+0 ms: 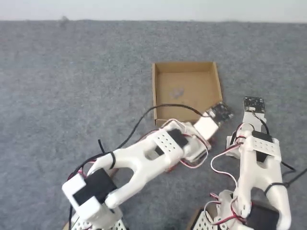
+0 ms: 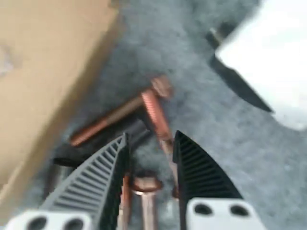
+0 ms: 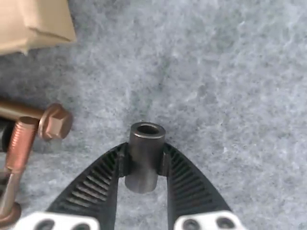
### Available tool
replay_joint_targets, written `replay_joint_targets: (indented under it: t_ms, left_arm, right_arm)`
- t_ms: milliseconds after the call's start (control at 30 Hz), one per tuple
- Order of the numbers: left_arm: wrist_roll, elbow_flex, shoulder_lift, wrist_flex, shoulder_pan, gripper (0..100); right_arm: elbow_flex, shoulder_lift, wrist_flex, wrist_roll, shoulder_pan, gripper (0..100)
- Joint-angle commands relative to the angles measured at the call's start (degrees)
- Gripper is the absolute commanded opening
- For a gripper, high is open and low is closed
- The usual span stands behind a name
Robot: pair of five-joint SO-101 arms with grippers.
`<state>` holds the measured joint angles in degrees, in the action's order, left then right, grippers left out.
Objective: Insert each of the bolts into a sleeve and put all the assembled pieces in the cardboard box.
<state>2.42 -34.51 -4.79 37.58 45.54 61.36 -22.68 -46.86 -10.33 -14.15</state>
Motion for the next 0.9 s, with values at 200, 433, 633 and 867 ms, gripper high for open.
replay_joint_targets:
  t_ms: [200,433,633,867]
  left_arm:
    - [-0.5,14.8,-8.1,12.5,-2.1,15]
    - [-0.5,21.0,-11.8,18.8,-1.9,14]
    - [-0.2,18.0,-1.6,20.8,-1.8,15]
    - [-0.2,12.0,-1.1,13.5,-0.6,15]
  right_arm:
    - [-3.1,-2.9,0.5,0.2,-0.8,0.7]
    - [-3.1,-2.9,0.8,0.2,-0.7,0.7]
    - [-3.1,-2.9,0.8,0.2,-0.7,0.7]
    - [-3.1,-2.9,0.9,0.2,-0.7,0.7]
